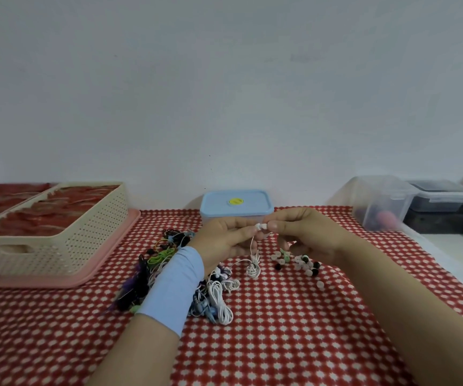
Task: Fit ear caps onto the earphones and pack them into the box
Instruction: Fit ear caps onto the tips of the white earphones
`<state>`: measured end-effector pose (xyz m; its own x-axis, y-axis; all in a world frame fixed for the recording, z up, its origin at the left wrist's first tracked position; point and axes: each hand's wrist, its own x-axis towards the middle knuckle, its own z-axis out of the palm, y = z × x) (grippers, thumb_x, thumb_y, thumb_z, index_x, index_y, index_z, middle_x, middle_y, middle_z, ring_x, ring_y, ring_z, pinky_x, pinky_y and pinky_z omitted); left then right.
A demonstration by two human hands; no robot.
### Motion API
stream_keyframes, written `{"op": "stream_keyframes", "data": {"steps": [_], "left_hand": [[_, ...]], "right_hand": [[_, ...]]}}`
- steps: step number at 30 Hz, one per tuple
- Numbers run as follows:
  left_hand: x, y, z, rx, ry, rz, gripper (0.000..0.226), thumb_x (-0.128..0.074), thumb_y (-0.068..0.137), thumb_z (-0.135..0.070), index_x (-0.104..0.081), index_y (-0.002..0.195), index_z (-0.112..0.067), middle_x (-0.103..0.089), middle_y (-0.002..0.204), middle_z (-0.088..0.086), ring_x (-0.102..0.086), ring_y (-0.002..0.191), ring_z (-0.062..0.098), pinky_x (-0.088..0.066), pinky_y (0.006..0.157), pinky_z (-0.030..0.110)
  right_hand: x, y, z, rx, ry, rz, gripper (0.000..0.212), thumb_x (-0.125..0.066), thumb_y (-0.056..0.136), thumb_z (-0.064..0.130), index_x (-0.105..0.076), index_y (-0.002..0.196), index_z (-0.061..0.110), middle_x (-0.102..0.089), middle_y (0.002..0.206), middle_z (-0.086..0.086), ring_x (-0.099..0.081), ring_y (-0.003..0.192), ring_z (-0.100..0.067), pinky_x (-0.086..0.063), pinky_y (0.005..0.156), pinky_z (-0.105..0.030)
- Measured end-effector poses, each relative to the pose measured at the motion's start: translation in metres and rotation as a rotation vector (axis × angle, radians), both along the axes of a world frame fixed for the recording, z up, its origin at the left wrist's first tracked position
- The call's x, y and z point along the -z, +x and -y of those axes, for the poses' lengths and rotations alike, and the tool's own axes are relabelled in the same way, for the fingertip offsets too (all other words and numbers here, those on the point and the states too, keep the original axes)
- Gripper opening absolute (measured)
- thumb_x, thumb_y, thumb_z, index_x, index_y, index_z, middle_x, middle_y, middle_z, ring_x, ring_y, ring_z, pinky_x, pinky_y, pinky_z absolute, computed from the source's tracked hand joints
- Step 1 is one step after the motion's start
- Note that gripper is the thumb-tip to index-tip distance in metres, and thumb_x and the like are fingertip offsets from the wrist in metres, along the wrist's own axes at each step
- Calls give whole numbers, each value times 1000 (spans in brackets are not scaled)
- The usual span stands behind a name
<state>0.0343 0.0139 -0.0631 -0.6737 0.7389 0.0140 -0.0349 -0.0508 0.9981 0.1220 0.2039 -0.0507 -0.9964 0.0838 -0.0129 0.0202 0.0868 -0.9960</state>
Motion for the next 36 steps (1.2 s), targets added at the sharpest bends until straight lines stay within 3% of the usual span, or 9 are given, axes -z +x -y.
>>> {"op": "stream_keyframes", "data": {"steps": [4, 10, 14, 18, 23, 28, 32, 36], "left_hand": [[0, 0, 1, -2, 10, 0, 19, -64, 91, -9, -70, 109, -3, -73, 94, 11, -67, 81, 21, -58, 75, 32], [-3, 2, 1, -48, -1, 2, 19, -66, 89, -3, -69, 107, 2, -72, 86, 12, -66, 69, 20, -60, 70, 30], [-4, 3, 0, -71, -18, -31, 13, -68, 88, -2, -72, 100, 0, -74, 81, 10, -67, 65, 16, -61, 71, 32], [-5, 5, -1, -86, -6, -29, 14, -70, 86, -2, -72, 99, 1, -74, 83, 11, -68, 67, 14, -62, 73, 34], [-7, 6, 0, -118, -26, -48, 15, -71, 85, -1, -71, 100, 3, -76, 87, 13, -71, 75, 16, -60, 68, 30], [-18, 4, 3, -172, -117, -168, 14, -76, 81, -4, -72, 95, -5, -77, 93, 8, -74, 81, 17, -61, 68, 30], [-24, 6, 4, -178, -221, -320, 12, -77, 82, -10, -73, 93, -11, -77, 90, 5, -75, 83, 16, -59, 65, 25], [-28, 10, 3, -183, -221, -368, 11, -76, 84, -11, -71, 94, -11, -77, 86, 6, -74, 79, 18, -60, 67, 26]], "right_hand": [[0, -1, 1, 27, 29, 7, 20, -70, 91, 16, -77, 107, 6, -74, 93, -9, -52, 56, -15, -30, 41, -18], [-5, 2, 3, 21, 84, 25, 36, -76, 77, 30, -79, 108, 11, -77, 102, -9, -56, 60, -16, -34, 42, -18], [-7, 2, 5, 44, 86, 32, 24, -76, 84, 23, -81, 104, 12, -78, 94, -5, -57, 59, -16, -34, 43, -18], [-8, 3, 8, 83, 118, 13, 14, -74, 90, 19, -81, 100, 13, -79, 93, -5, -58, 59, -14, -35, 45, -20], [-2, 1, 11, 127, 83, 39, 17, -75, 89, 22, -80, 103, 13, -79, 97, -7, -61, 59, -14, -38, 45, -20], [-9, 5, 15, 94, 136, 11, 17, -76, 89, 29, -81, 101, 17, -80, 100, -3, -64, 63, -14, -42, 48, -22], [-10, 5, 19, 163, 178, -50, 9, -79, 87, 20, -82, 92, 14, -80, 91, -5, -63, 60, -12, -41, 45, -21], [-11, 5, 18, 157, 133, -55, 12, -80, 86, 20, -82, 96, 15, -79, 92, -8, -63, 59, -14, -40, 44, -22]]}}
